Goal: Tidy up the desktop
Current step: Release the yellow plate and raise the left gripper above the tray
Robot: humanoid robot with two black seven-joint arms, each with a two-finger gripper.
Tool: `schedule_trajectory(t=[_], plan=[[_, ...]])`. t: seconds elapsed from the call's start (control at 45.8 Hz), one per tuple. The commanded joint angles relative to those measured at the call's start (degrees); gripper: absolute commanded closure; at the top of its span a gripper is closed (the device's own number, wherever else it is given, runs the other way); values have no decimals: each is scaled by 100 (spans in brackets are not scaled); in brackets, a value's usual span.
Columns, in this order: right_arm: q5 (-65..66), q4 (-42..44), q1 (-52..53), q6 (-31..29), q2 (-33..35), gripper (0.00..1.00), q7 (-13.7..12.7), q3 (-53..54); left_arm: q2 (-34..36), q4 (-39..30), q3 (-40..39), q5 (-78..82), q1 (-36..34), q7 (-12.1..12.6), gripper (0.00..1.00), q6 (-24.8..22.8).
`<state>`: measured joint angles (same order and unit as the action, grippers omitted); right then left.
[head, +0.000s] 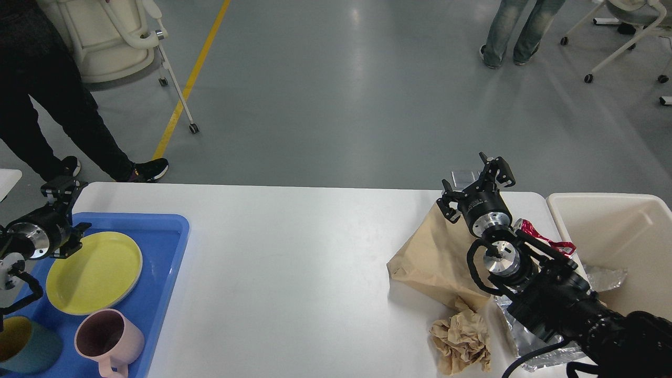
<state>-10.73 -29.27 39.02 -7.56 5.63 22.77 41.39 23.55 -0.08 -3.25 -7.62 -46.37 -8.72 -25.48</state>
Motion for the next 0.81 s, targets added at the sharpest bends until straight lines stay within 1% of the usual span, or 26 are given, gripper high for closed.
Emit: schedule_trajectory(t=[0.0,0.218,0.262,0.306,0.481,0.546,0.59,0.677,0.786], plan=[[0,0,0,0,0,0,-1,1,-96,-1,-386,24,-74,-7,4,8],[-8,0,0,0,0,0,-1,1,-122,-18,-518,-11,-320,-16,4,-62],[0,0,0,0,0,0,-1,1,-166,-18,-675,-38,-373,-68,4,-62],[-8,0,0,0,0,0,-1,1,-219,-18,-982,-108,-408,-191,4,-62],[0,0,0,0,0,0,-1,1,-281,-53,-2784,-266,-408,-938,4,-97],[0,0,0,0,0,0,-1,1,-333,-80,-3303,-258,-408,-1202,4,-97],[0,0,0,0,0,0,8,1,-412,-97,-3497,-258,-408,-1308,4,-115],[0,0,0,0,0,0,-1,-8,-658,-97,-3621,-258,-417,-1457,4,-168],[0,0,0,0,0,0,-1,1,-825,-106,-3577,-231,-487,-1510,4,-176]])
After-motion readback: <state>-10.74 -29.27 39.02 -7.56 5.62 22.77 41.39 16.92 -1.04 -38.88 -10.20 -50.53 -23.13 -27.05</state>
